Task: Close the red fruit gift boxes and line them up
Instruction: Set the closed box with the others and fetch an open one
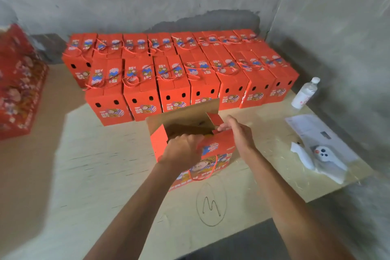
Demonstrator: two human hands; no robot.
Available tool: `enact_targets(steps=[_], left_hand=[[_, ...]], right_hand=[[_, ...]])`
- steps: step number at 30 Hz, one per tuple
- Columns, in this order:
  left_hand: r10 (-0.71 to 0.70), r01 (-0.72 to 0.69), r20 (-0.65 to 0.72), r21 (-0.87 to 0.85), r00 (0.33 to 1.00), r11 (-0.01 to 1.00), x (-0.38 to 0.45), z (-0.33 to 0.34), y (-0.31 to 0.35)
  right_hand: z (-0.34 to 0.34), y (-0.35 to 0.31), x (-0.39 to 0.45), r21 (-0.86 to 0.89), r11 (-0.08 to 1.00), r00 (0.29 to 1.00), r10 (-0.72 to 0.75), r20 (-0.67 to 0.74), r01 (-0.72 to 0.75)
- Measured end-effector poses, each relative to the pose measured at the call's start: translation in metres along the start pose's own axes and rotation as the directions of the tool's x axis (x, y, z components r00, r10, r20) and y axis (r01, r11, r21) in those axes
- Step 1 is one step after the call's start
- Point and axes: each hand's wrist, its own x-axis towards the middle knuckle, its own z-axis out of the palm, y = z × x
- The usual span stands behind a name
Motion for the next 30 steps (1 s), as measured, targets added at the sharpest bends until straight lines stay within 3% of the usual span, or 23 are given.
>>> enact_targets(steps=[2,4,8,10,12,14,15,17,21,23,25,27,28,30], left_hand=[[0.007,-0.017,-0.093,-0.102,0.996,0.995,-0.004,-0.001,0.0],[-0.043,-0.035,-0.225,-0.328,0.973,0.944,-0.007,-0.005,-0.003],[-0.354,0.062,-0.341,-0.638,0.871,0.767,-0.012,-0.016,-0.029],[-0.512,0.145,-0.287,-0.747,0.809,0.648,-0.008,-0.017,-0.049],[-0.652,0.258,-0.126,-0.849,0.747,0.46,-0.006,-0.012,-0.068],[-0.728,0.314,0.046,-0.919,0.684,0.237,-0.007,-0.004,-0.079],[-0.746,0.334,0.087,-0.923,0.661,0.189,-0.009,0.001,-0.081],[-0.768,0.379,0.087,-0.901,0.635,0.211,-0.011,0.014,-0.08],[-0.748,0.386,-0.066,-0.825,0.66,0.413,-0.017,0.03,-0.079],[-0.724,0.373,-0.118,-0.794,0.68,0.48,-0.021,0.034,-0.078],[-0.684,0.346,-0.191,-0.749,0.704,0.565,-0.025,0.036,-0.076],[-0.579,0.315,-0.296,-0.612,0.76,0.725,-0.025,0.041,-0.074],[-0.51,0.296,-0.326,-0.525,0.796,0.798,-0.025,0.043,-0.074],[-0.461,0.31,-0.314,-0.428,0.83,0.849,-0.024,0.047,-0.077]], right_hand=[[-0.007,0.0,0.007,-0.067,0.998,0.997,0.019,0.077,-0.014],[-0.016,0.002,0.016,-0.054,0.996,0.979,0.075,0.189,-0.066],[-0.038,0.001,0.038,0.137,0.951,0.89,0.199,0.41,-0.276],[-0.044,0.002,0.049,0.1,0.948,0.856,0.222,0.467,-0.301],[-0.047,0.005,0.06,0.018,0.97,0.839,0.2,0.506,-0.242],[-0.045,0.01,0.067,-0.019,0.984,0.831,0.16,0.533,-0.178],[-0.044,0.012,0.069,-0.024,0.987,0.831,0.145,0.537,-0.157],[-0.041,0.018,0.075,-0.023,0.994,0.843,0.105,0.527,-0.109],[-0.029,0.023,0.086,-0.017,0.998,0.857,-0.05,0.512,0.068],[-0.024,0.022,0.088,-0.093,0.974,0.84,-0.126,0.527,0.205],[-0.022,0.021,0.087,-0.227,0.9,0.81,-0.194,0.553,0.371],[-0.028,0.02,0.09,-0.398,0.739,0.795,-0.301,0.527,0.543],[-0.031,0.019,0.09,-0.436,0.671,0.778,-0.363,0.513,0.6],[-0.033,0.018,0.087,-0.399,0.6,0.707,-0.463,0.534,0.694]])
